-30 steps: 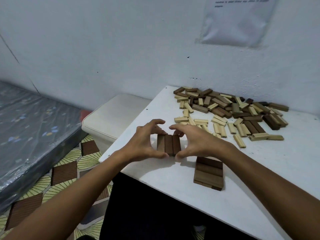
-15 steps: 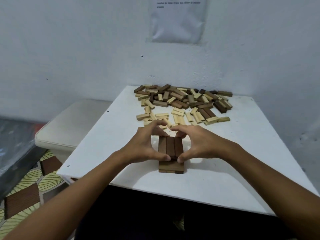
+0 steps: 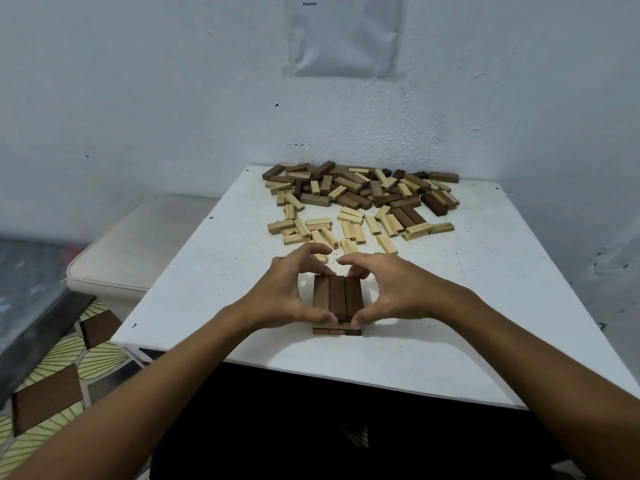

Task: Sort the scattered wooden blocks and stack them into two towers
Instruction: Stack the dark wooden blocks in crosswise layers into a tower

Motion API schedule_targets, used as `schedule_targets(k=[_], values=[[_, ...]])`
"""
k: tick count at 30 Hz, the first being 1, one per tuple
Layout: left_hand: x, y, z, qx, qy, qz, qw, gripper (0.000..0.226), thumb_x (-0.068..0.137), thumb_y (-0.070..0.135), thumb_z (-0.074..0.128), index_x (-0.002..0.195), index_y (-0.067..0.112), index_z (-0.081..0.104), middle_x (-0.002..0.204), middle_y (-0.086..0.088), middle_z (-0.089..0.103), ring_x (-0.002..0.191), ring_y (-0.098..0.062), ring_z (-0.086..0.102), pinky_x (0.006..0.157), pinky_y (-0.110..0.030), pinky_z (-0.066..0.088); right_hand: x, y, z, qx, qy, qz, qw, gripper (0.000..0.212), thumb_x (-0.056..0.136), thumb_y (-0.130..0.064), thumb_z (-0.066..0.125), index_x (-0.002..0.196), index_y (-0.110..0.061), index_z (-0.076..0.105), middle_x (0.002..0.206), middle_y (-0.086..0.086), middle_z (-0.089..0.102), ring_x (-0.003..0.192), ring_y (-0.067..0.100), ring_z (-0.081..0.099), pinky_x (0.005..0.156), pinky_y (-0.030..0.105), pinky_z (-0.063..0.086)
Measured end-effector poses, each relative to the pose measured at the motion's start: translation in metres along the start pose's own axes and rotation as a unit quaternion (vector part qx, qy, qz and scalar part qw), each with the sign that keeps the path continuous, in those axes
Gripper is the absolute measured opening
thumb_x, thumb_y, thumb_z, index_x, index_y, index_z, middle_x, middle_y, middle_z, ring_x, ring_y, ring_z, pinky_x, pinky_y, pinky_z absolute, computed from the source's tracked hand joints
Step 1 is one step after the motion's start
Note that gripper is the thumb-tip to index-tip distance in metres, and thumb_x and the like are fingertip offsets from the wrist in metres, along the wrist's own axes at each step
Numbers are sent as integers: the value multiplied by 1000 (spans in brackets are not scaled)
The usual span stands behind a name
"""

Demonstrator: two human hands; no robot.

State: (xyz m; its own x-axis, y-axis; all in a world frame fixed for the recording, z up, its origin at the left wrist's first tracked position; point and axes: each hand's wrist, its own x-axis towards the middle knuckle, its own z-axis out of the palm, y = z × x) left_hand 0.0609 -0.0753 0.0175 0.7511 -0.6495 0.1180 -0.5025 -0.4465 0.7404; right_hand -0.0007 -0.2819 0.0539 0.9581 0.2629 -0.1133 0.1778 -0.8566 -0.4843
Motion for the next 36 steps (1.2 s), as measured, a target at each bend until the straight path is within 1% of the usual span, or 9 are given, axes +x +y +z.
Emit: schedule_targets(k=[7, 10, 13, 20, 24, 27, 36], values=[[-3, -2, 3, 0, 4, -2, 1000, 94, 48, 56, 84, 130, 34, 43, 111, 13, 66, 117, -6, 56, 104, -41, 44, -2, 0, 3, -6, -4, 4, 1000, 97, 70, -39, 84, 149, -30, 29, 135, -5, 51, 122, 12, 44, 97, 31, 42], [-3, -2, 4, 3, 0, -2, 1000, 95, 48, 57, 82, 131, 31, 44, 112, 11, 66, 116, -6, 56, 104, -40, 44, -1, 0, 4, -9, -6, 5, 1000, 97, 70, -40, 84, 148, -29, 29, 137, -4, 50, 123, 14, 44, 97, 33, 43], [-3, -4, 4, 9, -2, -4, 1000, 95, 49, 59, 82, 131, 32, 43, 113, 12, 66, 117, -6, 55, 105, -41, 42, 0, 0, 5, -10, -8, 7, 1000, 97, 69, -41, 84, 148, -29, 29, 138, -3, 49, 123, 15, 44, 98, 34, 44], [-4, -7, 4, 9, -6, -14, 1000, 93, 48, 56, 83, 129, 40, 40, 114, 16, 64, 119, -4, 53, 106, -37, 40, -1, 1, 5, -7, -3, 4, 1000, 97, 69, -40, 84, 148, -30, 30, 137, -4, 49, 122, 14, 45, 97, 34, 44], [-4, -5, 4, 5, -10, -14, 1000, 93, 47, 57, 82, 129, 40, 40, 115, 13, 65, 119, -6, 53, 104, -33, 39, -1, 1, 6, -6, -4, 3, 1000, 97, 69, -40, 84, 148, -30, 30, 138, -3, 49, 122, 15, 46, 97, 35, 45], [-5, -5, 3, 2, -11, -14, 1000, 93, 48, 56, 83, 129, 40, 40, 116, 13, 65, 119, -4, 53, 103, -31, 38, -1, 2, 6, -6, -7, 4, 1000, 96, 69, -40, 84, 148, -30, 30, 139, -3, 48, 123, 15, 45, 97, 34, 44], [-6, -6, 3, 5, -13, -11, 1000, 94, 50, 54, 85, 131, 40, 40, 119, 13, 65, 121, -5, 52, 105, -34, 38, 1, 5, 8, -4, -13, 8, 1000, 96, 70, -42, 83, 148, -30, 29, 142, -3, 46, 124, 14, 45, 95, 32, 44]])
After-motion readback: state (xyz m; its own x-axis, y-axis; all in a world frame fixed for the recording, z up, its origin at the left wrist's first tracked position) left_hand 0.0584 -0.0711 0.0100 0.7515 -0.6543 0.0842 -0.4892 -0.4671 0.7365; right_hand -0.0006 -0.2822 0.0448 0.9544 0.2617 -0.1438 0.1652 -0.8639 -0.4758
